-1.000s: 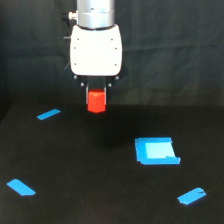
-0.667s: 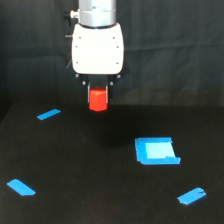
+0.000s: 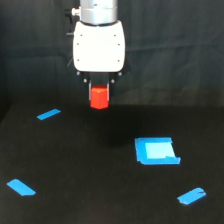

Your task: Pick up the red object from the table

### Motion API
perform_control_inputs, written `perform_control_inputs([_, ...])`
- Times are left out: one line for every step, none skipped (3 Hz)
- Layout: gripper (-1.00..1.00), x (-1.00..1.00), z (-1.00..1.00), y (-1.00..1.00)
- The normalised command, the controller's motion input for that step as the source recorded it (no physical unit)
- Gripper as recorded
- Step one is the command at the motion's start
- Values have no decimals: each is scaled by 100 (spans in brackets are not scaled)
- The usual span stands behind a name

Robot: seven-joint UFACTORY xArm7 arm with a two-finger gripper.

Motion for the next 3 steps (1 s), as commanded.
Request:
perform_control_inputs([-100, -3, 17, -7])
perform_control_inputs([-88, -3, 13, 1])
perform_control_inputs([-100, 10, 15, -11])
